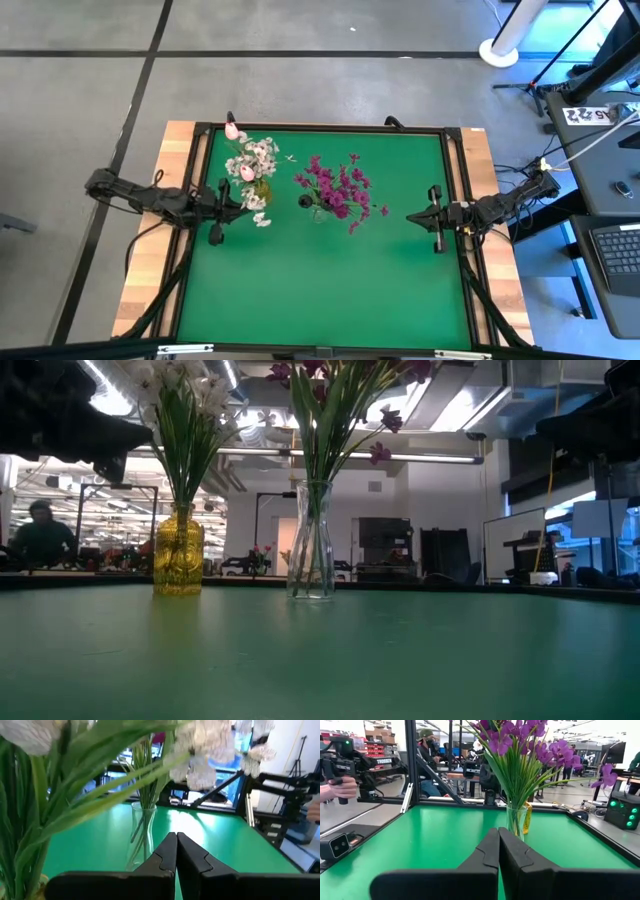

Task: Sort flowers into vase by color
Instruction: Return to Home Position

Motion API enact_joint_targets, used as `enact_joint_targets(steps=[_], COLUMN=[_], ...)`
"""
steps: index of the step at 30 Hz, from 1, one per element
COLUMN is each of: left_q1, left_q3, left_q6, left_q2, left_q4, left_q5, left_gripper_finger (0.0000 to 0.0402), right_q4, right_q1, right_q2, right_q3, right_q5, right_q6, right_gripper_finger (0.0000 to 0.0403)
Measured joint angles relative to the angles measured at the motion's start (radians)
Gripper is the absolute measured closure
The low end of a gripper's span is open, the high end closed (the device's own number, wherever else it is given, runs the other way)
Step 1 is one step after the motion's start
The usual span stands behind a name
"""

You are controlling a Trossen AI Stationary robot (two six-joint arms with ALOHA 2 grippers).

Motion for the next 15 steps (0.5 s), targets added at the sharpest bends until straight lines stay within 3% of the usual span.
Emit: enact_joint_targets(steps=[9, 15], left_q1=[0.0, 0.0], left_q3=[0.0, 0.0], left_q6=[-0.008, -0.009], left_q2=[0.023, 0.023], left_q4=[0.001, 0.001], left_q5=[-0.011, -0.011], left_gripper_finger=[0.0401, 0.0401], right_q4=[0.006, 0.014], right_q1=[0.0, 0.0], right_q2=[0.0, 0.0], right_q3=[0.0, -0.001], right_q5=[0.069, 0.062], right_q6=[0.002, 0.002], right_gripper_finger=[0.0393, 0.0387])
